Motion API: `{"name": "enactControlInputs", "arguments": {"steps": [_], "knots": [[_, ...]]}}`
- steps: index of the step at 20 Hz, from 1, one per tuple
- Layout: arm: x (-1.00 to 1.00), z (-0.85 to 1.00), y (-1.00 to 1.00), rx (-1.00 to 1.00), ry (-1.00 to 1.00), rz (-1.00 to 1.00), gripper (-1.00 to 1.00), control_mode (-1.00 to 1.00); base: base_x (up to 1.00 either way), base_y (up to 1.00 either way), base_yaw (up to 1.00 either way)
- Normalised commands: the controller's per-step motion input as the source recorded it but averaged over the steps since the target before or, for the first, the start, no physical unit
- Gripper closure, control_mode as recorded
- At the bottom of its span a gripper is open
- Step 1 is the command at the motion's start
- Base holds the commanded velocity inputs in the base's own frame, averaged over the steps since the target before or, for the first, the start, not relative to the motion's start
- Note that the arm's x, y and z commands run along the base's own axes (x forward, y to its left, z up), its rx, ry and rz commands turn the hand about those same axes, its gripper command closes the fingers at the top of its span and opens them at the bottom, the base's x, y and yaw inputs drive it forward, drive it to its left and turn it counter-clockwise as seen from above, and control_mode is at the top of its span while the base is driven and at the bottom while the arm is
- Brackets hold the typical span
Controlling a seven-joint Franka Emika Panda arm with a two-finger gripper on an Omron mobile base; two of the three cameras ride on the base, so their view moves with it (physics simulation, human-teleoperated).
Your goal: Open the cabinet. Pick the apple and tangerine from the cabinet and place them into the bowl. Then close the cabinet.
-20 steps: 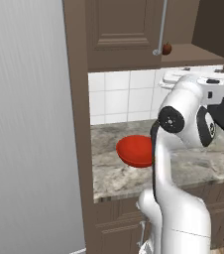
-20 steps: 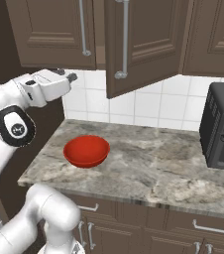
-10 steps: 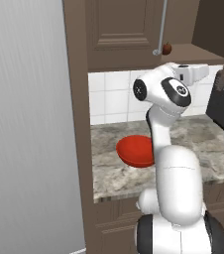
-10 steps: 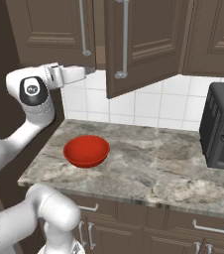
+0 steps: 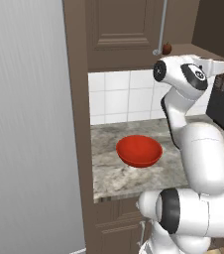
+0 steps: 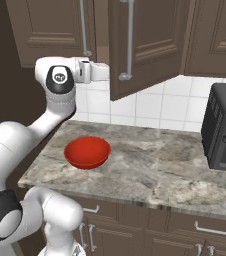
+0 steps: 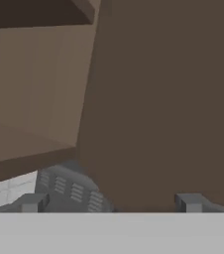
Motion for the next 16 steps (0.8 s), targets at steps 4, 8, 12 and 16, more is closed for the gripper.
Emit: {"name": "enactControlInputs", "arguments": {"steps": [4, 8, 12, 16], "knots": [[0.00, 0.00, -0.87, 0.14, 0.00, -0.04, -1.00, -1.00, 0.00, 0.00, 0.00], [-0.02, 0.00, -0.90, 0.11, 0.00, -0.04, -1.00, -1.00, 0.00, 0.00, 0.00], [-0.01, 0.00, -0.88, 0.06, -0.02, -0.02, -1.00, -1.00, 0.00, 0.00, 0.00], [-0.25, 0.00, -0.52, 0.05, -0.09, 0.00, -1.00, -1.00, 0.00, 0.00, 0.00]]}}
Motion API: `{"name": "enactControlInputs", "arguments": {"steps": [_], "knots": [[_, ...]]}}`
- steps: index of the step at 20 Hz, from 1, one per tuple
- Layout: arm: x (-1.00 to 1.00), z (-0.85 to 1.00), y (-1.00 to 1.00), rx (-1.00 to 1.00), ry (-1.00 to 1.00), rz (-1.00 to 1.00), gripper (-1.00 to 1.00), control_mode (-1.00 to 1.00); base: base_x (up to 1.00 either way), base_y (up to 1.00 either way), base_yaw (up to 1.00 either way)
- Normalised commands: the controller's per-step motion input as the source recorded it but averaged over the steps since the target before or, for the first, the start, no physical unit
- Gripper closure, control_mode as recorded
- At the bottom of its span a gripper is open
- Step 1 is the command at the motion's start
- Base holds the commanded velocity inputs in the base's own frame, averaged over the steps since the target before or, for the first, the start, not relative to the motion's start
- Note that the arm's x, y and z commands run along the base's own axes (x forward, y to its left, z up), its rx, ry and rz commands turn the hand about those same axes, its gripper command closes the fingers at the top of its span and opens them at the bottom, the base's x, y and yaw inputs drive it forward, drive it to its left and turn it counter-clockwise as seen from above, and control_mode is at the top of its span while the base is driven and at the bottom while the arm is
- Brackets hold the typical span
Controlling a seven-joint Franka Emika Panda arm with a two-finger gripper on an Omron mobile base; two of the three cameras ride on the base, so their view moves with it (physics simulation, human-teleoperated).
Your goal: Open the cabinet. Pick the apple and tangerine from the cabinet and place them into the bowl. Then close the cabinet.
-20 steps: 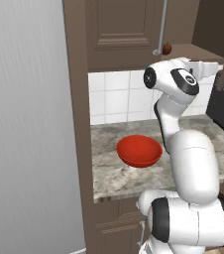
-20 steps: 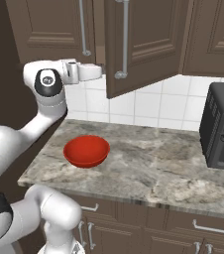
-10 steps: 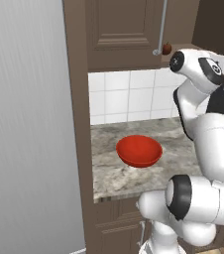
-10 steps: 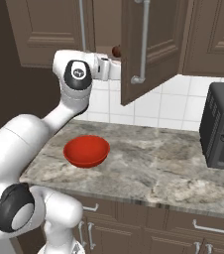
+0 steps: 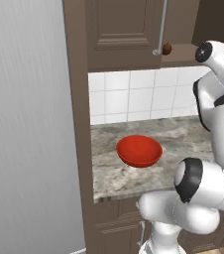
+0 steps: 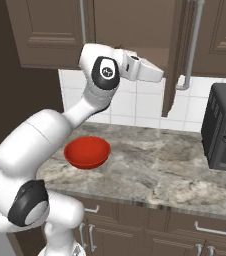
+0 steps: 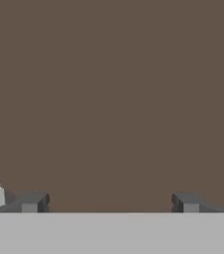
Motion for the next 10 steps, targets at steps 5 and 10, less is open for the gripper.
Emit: {"name": "enactControlInputs", "arguments": {"steps": [5, 10], "knots": [[-0.95, 0.00, 0.68, -0.01, -0.09, 0.20, -1.00, -1.00, 0.00, 0.00, 0.00], [-0.88, 0.00, 1.00, -0.01, -0.04, 0.40, -1.00, -1.00, 0.00, 0.00, 0.00]]}}
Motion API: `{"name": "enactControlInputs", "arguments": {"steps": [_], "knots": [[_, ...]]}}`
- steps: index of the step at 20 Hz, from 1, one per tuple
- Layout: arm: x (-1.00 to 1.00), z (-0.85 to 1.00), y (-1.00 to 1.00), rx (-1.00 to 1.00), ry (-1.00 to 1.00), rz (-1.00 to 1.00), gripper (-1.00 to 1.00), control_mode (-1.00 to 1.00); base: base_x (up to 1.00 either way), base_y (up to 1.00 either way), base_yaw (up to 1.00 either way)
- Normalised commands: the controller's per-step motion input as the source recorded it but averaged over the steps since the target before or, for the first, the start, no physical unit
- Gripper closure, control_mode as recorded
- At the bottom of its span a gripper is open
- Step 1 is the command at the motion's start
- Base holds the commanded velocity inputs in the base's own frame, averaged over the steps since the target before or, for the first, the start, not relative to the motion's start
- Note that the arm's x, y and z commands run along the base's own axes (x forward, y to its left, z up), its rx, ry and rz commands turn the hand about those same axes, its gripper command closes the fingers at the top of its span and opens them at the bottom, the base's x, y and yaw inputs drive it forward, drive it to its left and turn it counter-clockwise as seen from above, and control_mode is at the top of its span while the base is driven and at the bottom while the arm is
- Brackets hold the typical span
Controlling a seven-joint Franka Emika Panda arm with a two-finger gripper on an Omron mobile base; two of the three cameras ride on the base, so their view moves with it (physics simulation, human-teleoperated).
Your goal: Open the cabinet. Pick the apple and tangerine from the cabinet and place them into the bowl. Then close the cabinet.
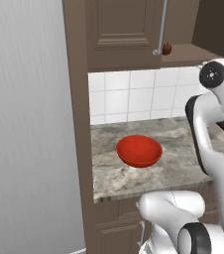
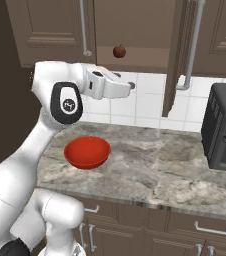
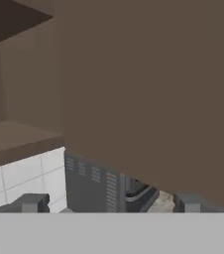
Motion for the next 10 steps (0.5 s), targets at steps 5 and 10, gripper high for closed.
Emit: {"name": "enactControlInputs", "arguments": {"steps": [5, 10], "knots": [[-0.61, 0.06, 0.95, 0.00, 0.00, 0.47, -1.00, -1.00, 0.00, 0.00, 0.00], [-0.29, 0.27, 0.63, 0.01, 0.00, 0.47, -1.00, -1.00, 0.00, 0.00, 0.00]]}}
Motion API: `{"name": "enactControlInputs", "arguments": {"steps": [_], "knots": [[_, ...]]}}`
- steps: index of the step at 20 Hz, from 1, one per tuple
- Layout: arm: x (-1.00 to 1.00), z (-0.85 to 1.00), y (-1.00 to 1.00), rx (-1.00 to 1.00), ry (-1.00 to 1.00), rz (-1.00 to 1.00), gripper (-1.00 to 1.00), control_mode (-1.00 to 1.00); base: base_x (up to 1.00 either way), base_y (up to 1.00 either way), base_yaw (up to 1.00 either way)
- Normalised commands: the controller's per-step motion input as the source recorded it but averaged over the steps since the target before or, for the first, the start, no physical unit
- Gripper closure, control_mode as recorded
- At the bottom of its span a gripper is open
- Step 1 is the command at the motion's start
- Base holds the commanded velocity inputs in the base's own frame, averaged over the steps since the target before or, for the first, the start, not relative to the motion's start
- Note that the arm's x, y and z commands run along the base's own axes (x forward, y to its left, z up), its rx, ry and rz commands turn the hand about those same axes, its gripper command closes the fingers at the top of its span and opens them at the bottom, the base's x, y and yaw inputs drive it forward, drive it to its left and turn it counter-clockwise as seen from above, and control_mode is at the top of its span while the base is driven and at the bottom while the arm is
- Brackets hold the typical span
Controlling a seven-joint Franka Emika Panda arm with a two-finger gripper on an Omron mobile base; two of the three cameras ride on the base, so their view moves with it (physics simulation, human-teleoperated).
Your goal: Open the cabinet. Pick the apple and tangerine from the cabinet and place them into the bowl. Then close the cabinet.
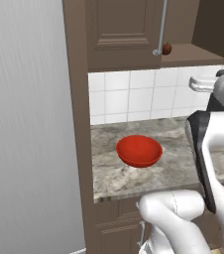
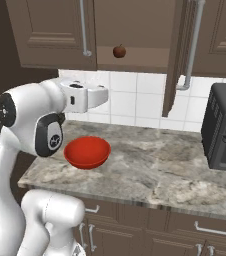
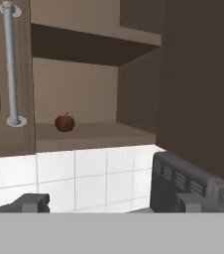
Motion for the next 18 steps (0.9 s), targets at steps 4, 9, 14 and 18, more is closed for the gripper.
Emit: {"name": "enactControlInputs", "arguments": {"steps": [4, 9, 14, 18], "knots": [[-0.07, 0.48, 0.58, 0.04, 0.00, 0.37, -1.00, -1.00, 0.00, 0.00, 0.00], [0.00, 0.37, 0.58, 0.02, 0.00, 0.26, -1.00, -1.00, 0.00, 0.00, 0.00], [0.00, 0.03, 0.29, 0.03, -0.03, 0.02, -1.00, -1.00, 0.00, 0.00, 0.00], [0.00, -0.04, 0.02, 0.12, -0.03, 0.00, -1.00, -1.00, 0.00, 0.00, 0.00]]}}
